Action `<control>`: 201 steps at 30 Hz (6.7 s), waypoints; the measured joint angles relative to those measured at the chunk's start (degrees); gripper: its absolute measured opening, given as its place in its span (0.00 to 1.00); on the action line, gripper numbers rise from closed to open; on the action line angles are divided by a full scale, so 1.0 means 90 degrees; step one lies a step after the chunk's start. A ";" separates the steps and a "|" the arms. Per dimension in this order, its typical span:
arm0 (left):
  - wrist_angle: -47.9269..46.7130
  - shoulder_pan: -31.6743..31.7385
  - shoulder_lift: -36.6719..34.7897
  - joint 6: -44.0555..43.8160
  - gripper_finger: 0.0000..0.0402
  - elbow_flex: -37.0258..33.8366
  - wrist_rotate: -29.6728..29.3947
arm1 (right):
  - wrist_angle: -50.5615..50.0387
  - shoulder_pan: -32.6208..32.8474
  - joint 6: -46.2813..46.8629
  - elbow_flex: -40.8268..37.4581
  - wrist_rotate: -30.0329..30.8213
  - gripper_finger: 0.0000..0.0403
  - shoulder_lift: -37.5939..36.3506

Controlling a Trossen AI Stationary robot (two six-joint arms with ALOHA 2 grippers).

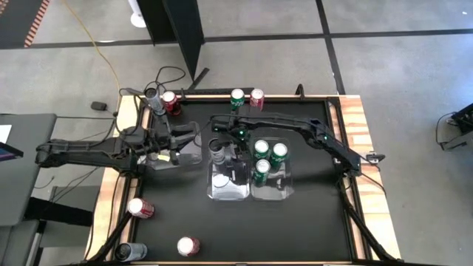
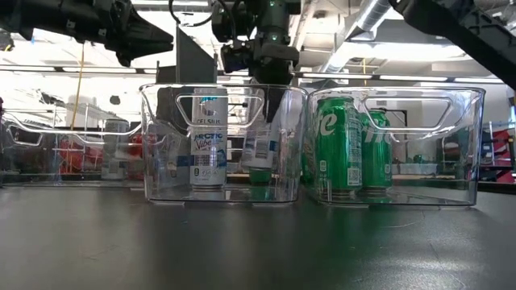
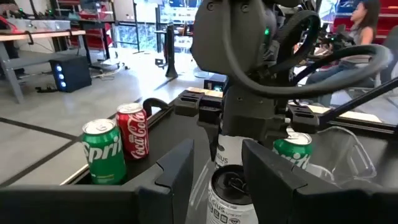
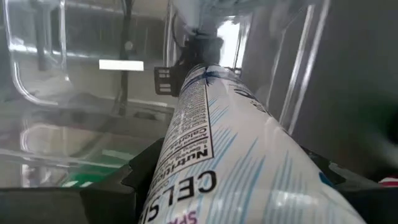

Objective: Sort soda cans
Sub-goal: Put the bottom right white and blue soda can into the center transparent bin, then put the top white and blue soda can into the center transparent bin

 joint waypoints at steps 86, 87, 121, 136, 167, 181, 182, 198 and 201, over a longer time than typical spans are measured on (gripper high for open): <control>-0.0766 -0.0010 -0.0964 0.0167 0.33 -0.0010 0.0008 | 0.0105 0.0177 0.0702 0.0051 0.0002 0.88 0.0117; -0.0807 -0.0010 -0.1015 0.0167 0.33 -0.0010 0.0008 | 0.0118 0.0185 0.0690 0.0051 0.0001 0.88 0.0071; -0.1087 -0.0014 -0.1251 0.0133 0.33 -0.0010 -0.0060 | 0.1016 -0.0704 0.0840 0.0024 0.0792 0.82 -0.2066; -0.1271 -0.0015 -0.1251 0.0052 0.33 -0.0010 -0.0060 | 0.1450 -0.1948 0.1335 -0.0647 0.0772 0.82 -0.2059; -0.1230 -0.0012 -0.1174 -0.0280 0.33 -0.0010 -0.1641 | 0.9563 -0.0314 0.1188 -0.8255 0.0981 0.82 -0.7034; -0.0110 0.0905 0.0313 0.0067 0.59 0.0874 -0.4840 | 1.0119 -0.0214 0.1306 -0.9323 0.1001 0.82 -0.7064; -0.0128 0.1078 0.0458 0.0062 0.60 0.1032 -0.4964 | 1.0154 -0.0241 0.1188 -0.9365 0.1001 0.82 -0.7067; -0.5302 0.4846 0.3259 -0.2123 0.61 0.4807 -0.2434 | 1.0298 -0.0653 0.0494 -0.9486 0.0423 0.82 -0.7096; -0.6104 0.5111 0.3702 -0.2293 0.61 0.5374 -0.2114 | 1.0362 -0.0591 0.0519 -0.9533 0.0398 0.82 -0.7096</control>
